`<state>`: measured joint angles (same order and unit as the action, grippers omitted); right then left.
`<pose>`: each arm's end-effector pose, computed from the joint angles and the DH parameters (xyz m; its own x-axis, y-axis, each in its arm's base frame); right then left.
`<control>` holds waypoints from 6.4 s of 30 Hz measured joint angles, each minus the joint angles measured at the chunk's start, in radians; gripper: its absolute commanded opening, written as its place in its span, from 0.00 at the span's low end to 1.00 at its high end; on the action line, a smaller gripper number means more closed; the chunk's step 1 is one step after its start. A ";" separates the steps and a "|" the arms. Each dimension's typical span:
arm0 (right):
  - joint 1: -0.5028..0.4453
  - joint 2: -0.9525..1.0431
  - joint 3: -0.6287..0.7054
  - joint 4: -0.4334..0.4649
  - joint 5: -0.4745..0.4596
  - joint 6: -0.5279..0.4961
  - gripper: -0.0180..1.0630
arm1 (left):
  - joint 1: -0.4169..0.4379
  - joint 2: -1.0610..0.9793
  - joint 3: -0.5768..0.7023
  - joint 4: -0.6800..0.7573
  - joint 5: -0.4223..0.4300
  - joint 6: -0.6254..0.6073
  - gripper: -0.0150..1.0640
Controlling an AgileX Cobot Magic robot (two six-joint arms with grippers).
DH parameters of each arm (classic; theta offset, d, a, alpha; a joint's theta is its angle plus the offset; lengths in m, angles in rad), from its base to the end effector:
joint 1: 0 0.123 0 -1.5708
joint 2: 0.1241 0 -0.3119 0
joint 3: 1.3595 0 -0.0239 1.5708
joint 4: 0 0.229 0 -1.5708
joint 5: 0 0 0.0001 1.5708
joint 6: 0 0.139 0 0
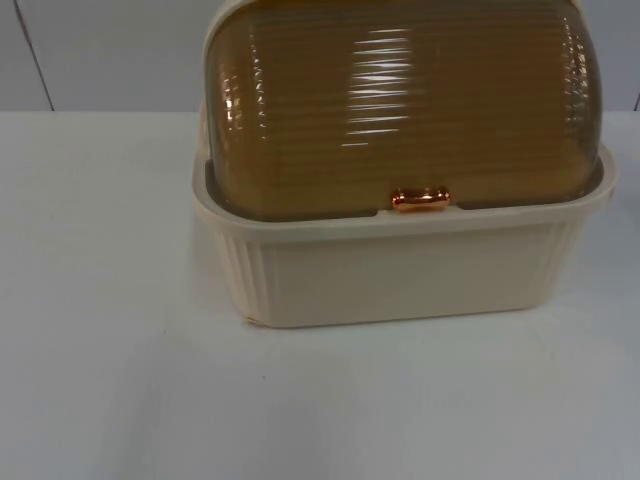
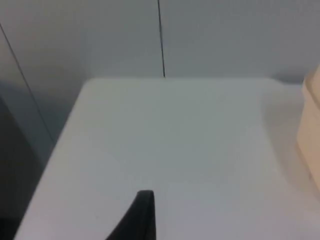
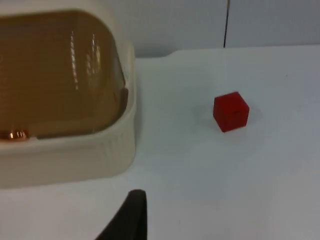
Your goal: Open the box lid with the left hand, place the block into the box with the right hand, then close the box lid with the left hand.
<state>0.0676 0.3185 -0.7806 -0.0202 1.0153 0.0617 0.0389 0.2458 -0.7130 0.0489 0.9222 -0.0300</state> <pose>0.0252 -0.0007 0.3340 -0.4503 0.0206 -0.8926 -0.0293 0.9989 0.0379 0.0207 0.0062 0.3267 -0.3587 -0.0144 -0.9333 -0.0753 0.9971 0.0136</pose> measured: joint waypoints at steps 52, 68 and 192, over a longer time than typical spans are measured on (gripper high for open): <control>0.028 0.685 -0.277 0.029 -0.429 -0.079 0.99 | -0.092 0.737 -0.235 0.087 -0.368 -0.035 0.99; 0.028 0.577 -0.335 -0.131 -0.292 -0.027 0.99 | -0.709 1.171 -0.470 0.227 -0.319 0.294 0.99; 0.028 0.532 -0.335 -0.367 -0.270 0.085 0.99 | -1.005 1.641 -0.283 1.695 -0.523 -0.892 0.01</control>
<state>0.0954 0.8506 -1.1159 -0.3875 0.7453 0.1464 -0.9658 1.8872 -0.9955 1.7435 0.3989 -0.9216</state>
